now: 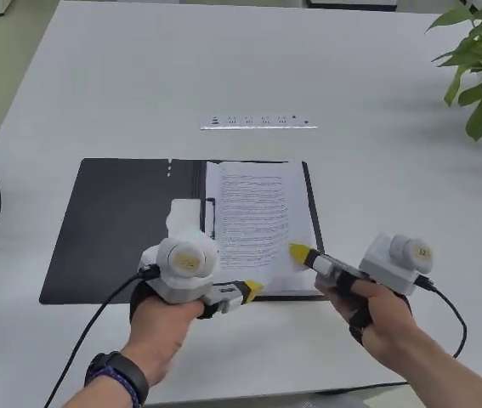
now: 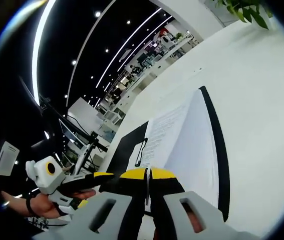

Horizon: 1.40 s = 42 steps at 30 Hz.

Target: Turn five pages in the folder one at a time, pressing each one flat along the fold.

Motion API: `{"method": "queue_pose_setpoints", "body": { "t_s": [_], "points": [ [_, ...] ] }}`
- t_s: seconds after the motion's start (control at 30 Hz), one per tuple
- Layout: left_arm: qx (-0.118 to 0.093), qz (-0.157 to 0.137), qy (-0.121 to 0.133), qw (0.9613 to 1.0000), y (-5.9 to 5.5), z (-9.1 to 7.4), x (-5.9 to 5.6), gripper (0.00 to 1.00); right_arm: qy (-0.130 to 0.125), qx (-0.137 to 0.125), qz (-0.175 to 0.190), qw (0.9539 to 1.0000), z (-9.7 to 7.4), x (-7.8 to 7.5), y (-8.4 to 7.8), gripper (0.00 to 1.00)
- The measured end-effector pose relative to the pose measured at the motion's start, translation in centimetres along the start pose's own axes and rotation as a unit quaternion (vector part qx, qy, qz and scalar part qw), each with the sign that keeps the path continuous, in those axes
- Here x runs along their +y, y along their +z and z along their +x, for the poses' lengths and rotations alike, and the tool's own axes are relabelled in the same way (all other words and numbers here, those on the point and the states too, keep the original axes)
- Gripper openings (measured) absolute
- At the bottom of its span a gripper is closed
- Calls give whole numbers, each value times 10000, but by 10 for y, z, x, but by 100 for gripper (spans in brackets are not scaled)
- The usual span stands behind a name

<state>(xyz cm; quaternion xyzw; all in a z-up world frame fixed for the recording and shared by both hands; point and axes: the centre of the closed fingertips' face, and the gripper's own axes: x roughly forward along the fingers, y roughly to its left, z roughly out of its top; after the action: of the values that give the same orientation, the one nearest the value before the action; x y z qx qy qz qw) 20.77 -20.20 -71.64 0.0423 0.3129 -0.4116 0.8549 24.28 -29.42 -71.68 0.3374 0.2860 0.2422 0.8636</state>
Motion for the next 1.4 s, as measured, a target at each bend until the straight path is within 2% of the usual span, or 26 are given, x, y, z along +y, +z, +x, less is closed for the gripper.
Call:
{"method": "queue_pose_setpoints", "body": {
  "t_s": [0.1,0.17,0.27,0.47,0.53,0.7,0.97,1.13,1.4],
  "points": [
    [-31,23,140,9999,0,-10,11,60,67,-21,-55,10000,3,9,2,0],
    [-120,-98,285,9995,0,-21,21,60,101,-25,-102,9999,6,14,1,0],
    [-172,-239,348,9990,-3,-28,25,59,156,-17,-138,9998,11,21,-1,0],
    [-163,-175,439,9987,-10,-41,29,60,292,70,-276,9992,23,38,-5,0],
    [-150,-103,470,9987,-11,-44,30,61,354,74,-295,9989,27,45,-5,0],
    [-225,-130,554,9981,-11,-54,36,62,483,165,-406,9979,38,60,-9,0],
    [-386,-173,772,9961,-7,-78,52,63,668,261,-503,9962,52,84,-11,0],
    [-335,-137,971,9946,-13,-90,68,63,761,350,-548,9950,60,96,-14,0],
    [-468,-285,1170,9916,-18,-115,82,65,882,437,-608,9933,73,114,-19,0]
  ]
}}
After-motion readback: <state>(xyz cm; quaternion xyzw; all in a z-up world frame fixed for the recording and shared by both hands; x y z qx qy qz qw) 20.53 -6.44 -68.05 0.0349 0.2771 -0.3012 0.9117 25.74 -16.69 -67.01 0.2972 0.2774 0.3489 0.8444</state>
